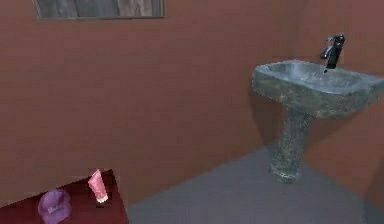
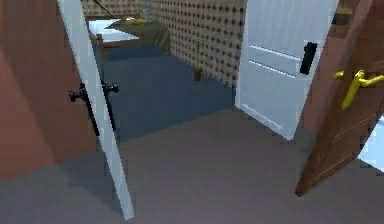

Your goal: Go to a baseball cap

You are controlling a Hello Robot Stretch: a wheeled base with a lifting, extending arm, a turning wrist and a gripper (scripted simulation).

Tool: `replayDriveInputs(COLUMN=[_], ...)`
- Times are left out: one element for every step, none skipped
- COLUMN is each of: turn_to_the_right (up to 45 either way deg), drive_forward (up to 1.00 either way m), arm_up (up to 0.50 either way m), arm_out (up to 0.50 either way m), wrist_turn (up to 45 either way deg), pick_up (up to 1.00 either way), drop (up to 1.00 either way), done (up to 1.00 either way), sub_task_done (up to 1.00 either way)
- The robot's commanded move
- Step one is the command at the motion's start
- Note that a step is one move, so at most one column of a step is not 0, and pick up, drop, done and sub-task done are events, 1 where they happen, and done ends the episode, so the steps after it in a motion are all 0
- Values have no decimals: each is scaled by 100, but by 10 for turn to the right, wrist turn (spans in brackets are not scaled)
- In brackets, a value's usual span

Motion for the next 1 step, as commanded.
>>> replayDriveInputs(turn_to_the_right=[0], drive_forward=[30], arm_up=[0], arm_out=[0], wrist_turn=[0], pick_up=[0], drop=[0], done=[0], sub_task_done=[0])
